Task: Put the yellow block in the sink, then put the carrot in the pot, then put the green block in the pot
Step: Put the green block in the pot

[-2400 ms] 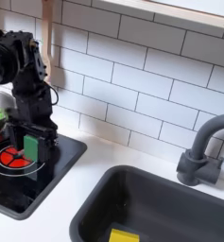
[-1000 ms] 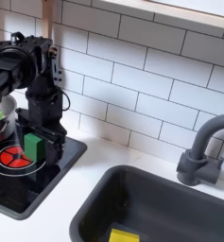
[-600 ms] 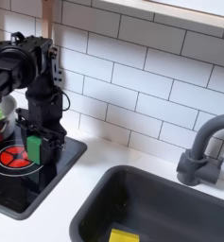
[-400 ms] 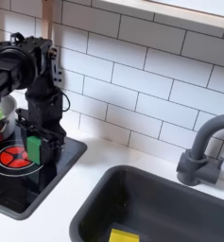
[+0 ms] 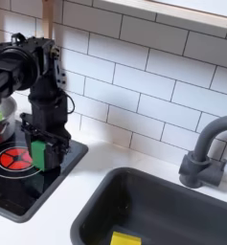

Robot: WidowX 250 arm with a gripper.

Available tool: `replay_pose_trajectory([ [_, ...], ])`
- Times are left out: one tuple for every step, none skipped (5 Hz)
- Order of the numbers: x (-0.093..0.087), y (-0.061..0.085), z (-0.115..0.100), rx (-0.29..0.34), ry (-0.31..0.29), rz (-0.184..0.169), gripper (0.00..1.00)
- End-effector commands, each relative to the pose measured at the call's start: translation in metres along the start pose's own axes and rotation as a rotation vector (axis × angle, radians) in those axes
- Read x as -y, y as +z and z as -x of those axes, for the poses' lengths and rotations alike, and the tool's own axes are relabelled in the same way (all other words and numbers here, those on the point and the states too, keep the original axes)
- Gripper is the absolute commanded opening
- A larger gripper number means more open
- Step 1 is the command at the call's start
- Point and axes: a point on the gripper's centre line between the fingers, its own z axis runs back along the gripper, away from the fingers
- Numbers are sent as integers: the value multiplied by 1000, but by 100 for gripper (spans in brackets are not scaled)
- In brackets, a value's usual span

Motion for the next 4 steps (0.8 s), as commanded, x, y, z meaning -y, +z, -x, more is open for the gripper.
replay_pose_trajectory([
  [3,43,0,68,-8,9,0],
  [-9,52,6,81,32,39,0],
  [-39,57,22,88,82,40,0],
  [-50,67,28,110,124,41,0],
])
